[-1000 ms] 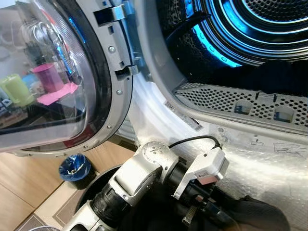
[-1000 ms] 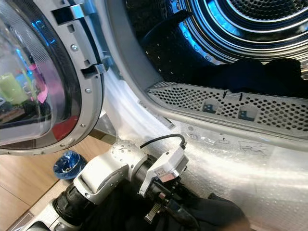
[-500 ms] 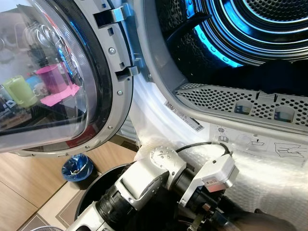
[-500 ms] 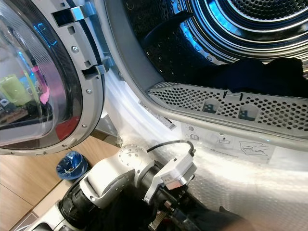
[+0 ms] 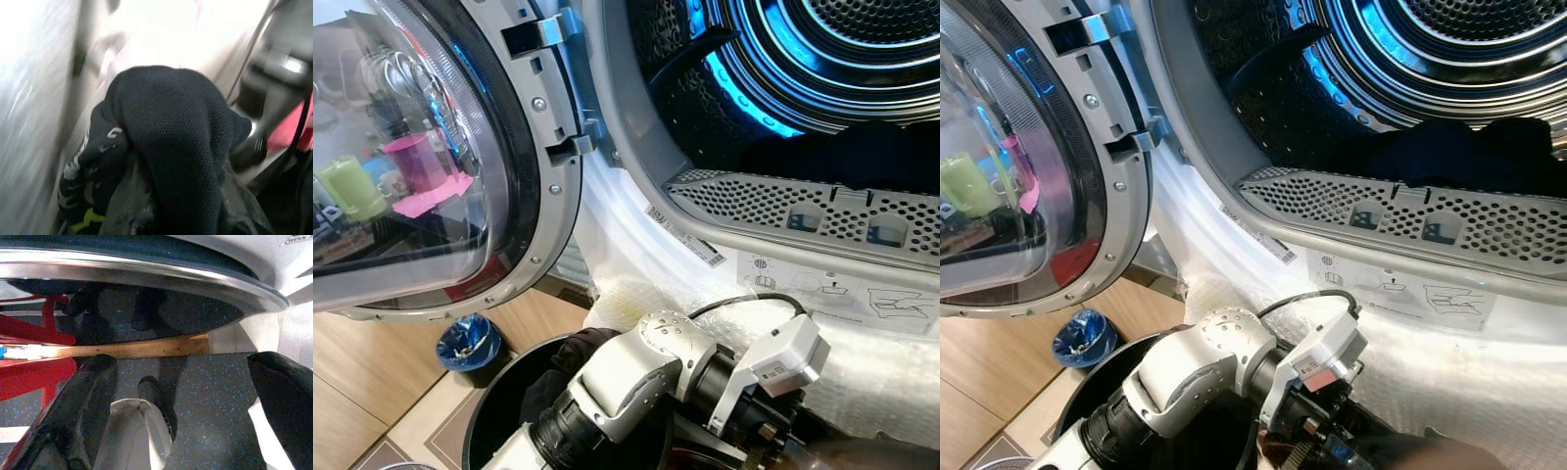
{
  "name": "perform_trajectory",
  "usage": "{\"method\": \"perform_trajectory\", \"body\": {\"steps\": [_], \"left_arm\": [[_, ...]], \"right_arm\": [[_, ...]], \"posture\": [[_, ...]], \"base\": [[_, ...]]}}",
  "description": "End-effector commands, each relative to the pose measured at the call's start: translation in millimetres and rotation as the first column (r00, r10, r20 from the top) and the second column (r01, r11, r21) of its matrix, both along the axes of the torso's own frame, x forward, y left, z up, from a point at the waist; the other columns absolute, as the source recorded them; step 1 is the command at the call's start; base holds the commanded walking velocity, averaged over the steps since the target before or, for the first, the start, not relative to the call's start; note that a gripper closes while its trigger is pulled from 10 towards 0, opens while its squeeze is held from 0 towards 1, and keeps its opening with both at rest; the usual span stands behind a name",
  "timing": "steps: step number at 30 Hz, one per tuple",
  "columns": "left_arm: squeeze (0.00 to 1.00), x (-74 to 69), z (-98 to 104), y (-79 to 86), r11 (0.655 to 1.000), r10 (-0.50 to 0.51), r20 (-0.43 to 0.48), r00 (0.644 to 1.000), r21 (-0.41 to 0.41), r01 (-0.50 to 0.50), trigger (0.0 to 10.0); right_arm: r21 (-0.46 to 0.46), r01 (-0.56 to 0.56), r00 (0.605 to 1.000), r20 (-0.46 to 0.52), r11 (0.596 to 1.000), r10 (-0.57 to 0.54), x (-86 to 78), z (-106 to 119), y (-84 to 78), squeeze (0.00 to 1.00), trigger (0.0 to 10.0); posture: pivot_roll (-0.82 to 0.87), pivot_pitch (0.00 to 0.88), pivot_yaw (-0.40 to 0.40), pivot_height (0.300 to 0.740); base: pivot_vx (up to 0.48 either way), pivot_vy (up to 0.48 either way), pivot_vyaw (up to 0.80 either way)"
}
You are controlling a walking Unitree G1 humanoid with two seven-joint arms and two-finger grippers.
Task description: Clothes washing
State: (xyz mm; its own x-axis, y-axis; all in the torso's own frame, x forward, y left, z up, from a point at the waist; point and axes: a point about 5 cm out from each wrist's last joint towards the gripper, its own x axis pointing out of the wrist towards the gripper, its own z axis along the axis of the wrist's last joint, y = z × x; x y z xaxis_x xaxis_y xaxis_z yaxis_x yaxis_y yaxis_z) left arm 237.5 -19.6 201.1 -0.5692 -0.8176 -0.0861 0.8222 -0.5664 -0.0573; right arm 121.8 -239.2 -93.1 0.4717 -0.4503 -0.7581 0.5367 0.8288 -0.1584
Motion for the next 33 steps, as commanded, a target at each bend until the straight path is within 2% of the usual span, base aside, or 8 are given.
{"method": "perform_trajectory", "body": {"steps": [1,5,10,15,24,27,29,33], "left_arm": [[0.00,12.6,-7.2,18.9,0.996,0.074,0.030,0.997,0.036,-0.075,0.0],[0.00,33.3,-25.7,56.5,0.960,0.235,0.072,0.969,0.141,-0.243,0.0],[0.00,33.7,-26.1,57.9,0.959,0.237,0.072,0.969,0.144,-0.245,0.0],[0.00,30.3,-43.8,68.3,0.933,0.309,0.064,0.949,0.175,-0.316,0.0],[0.00,26.0,-53.3,69.1,0.932,0.294,0.085,0.952,0.195,-0.305,0.0],[0.00,25.8,-52.4,73.1,0.931,0.302,0.077,0.950,0.189,-0.311,0.0],[0.00,25.5,-40.8,72.6,0.942,0.312,-0.001,0.950,0.134,-0.309,0.0],[0.00,23.3,-43.1,77.1,0.945,0.260,0.074,0.963,0.187,-0.269,0.0]], "right_arm": [[0.016,-0.021,1.000,-0.006,1.000,0.021,-2.1,-2.4,7.2,0.00,10.0],[-0.016,-0.072,0.997,0.010,0.997,0.073,-3.6,0.3,-0.7,0.00,10.0],[-0.017,-0.074,0.997,0.011,0.997,0.074,-3.7,0.4,-1.0,0.00,10.0],[-0.121,-0.222,0.972,0.044,0.968,0.229,-11.2,17.0,-45.8,0.00,10.0],[-0.209,-0.352,0.930,0.030,0.912,0.366,-20.0,35.3,-78.3,0.00,10.0],[-0.192,-0.438,0.897,-0.030,0.878,0.441,-26.4,33.0,-77.0,0.00,10.0],[-0.151,-0.559,0.829,-0.082,0.815,0.553,-32.5,27.5,-66.6,0.00,10.0],[-0.149,-0.561,0.818,0.052,0.814,0.573,-28.4,34.7,-58.7,0.00,10.0]], "posture": [[0.05,0.000,0.203,0.740],[0.07,0.000,0.201,0.740],[0.07,0.000,0.201,0.740],[0.08,0.004,0.179,0.740],[0.05,0.011,0.175,0.740],[0.05,0.014,0.177,0.740],[0.05,0.017,0.174,0.740],[0.05,0.009,0.177,0.740]], "base": [[0.000,0.000,0.00],[0.000,0.000,0.00],[0.000,0.000,0.00],[0.000,0.000,0.00],[0.000,0.000,0.00],[0.000,0.000,0.00],[0.000,0.000,0.00],[0.000,0.000,0.00]]}}
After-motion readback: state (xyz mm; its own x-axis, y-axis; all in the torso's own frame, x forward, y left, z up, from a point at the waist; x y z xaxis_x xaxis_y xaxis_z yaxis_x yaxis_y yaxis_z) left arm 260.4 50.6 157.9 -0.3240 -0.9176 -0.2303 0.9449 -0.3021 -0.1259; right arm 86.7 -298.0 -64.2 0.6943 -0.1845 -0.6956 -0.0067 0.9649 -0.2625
